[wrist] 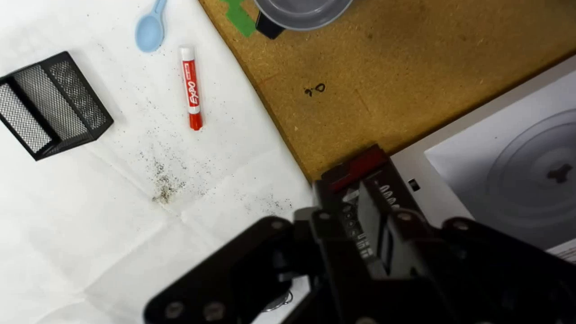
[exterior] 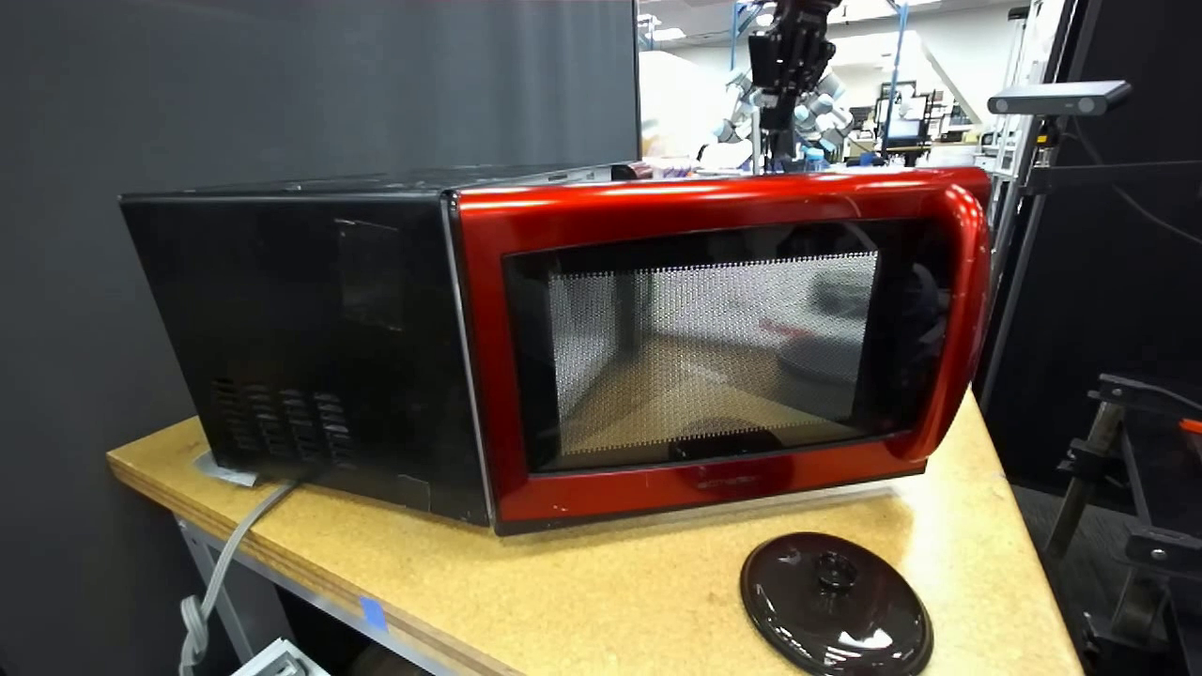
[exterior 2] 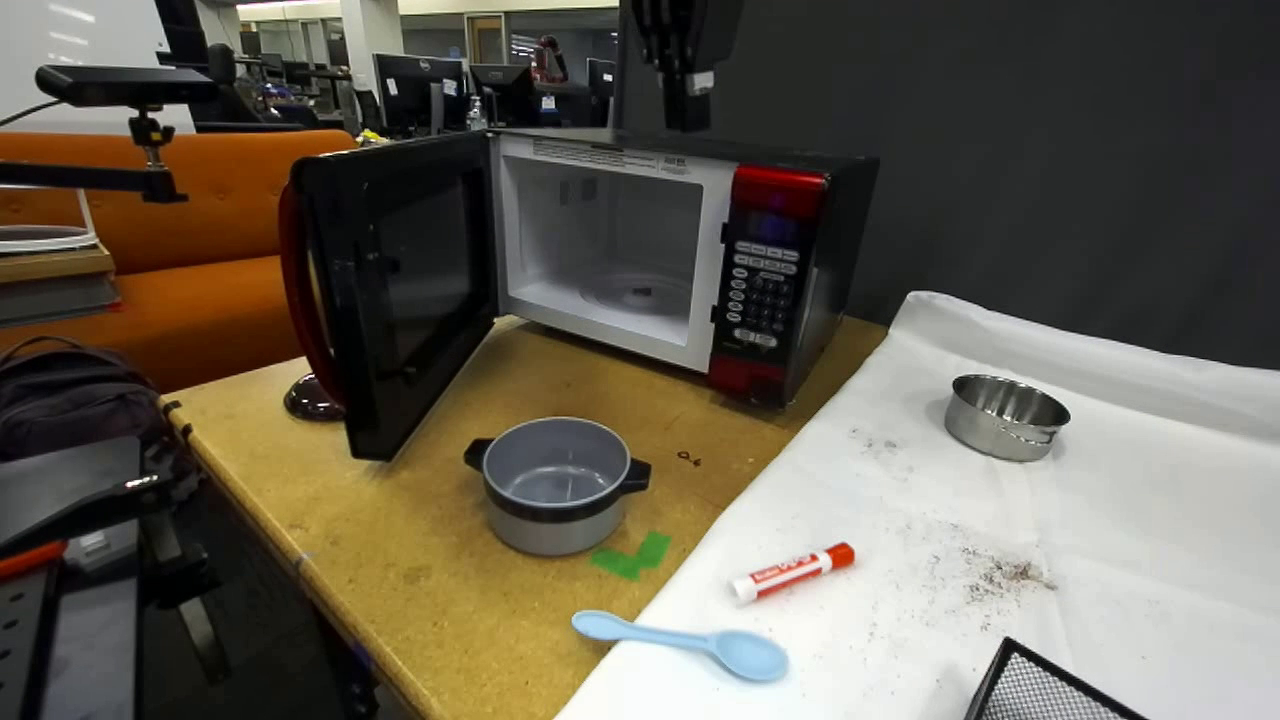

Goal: Pick the marker from the bowl and put it on the table, then open the microwave and pick the black object and put it in

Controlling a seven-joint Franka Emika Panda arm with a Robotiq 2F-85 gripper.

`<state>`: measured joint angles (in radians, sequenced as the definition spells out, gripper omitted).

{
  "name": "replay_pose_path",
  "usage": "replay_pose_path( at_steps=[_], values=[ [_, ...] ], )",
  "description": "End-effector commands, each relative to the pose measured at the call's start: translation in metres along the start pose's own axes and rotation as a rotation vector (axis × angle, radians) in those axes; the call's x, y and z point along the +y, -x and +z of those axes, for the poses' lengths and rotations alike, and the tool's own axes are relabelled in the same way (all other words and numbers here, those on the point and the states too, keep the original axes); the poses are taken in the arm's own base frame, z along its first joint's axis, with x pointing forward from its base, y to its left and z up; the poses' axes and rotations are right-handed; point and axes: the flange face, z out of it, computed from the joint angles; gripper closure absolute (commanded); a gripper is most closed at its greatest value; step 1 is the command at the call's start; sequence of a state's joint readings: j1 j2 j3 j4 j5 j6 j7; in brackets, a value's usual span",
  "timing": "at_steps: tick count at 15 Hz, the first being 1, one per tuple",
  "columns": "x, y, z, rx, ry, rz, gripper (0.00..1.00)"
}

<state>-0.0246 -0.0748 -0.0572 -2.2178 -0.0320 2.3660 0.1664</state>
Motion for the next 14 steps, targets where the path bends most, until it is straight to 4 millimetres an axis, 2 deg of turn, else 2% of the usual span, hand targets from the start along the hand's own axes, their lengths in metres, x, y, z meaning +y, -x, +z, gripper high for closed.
replay_pose_path(
  at_steps=[1, 4, 6, 8, 11, 12, 14],
  values=[
    [-0.012, -0.024, 0.018, 0.001, 0.009, 0.103, 0.46],
    [-0.051, -0.025, 0.029, 0.021, 0.017, 0.034, 0.25],
    [-0.066, -0.026, 0.038, 0.013, 0.035, -0.045, 0.11],
    [-0.063, -0.028, 0.047, 0.002, 0.049, -0.07, 0.01],
    [-0.04, -0.037, 0.056, -0.027, 0.034, -0.067, 0.0],
    [-0.045, -0.028, 0.055, -0.023, 0.048, -0.05, 0.0],
    [-0.035, -0.032, 0.057, -0.026, 0.047, -0.055, 0.0]
  ],
)
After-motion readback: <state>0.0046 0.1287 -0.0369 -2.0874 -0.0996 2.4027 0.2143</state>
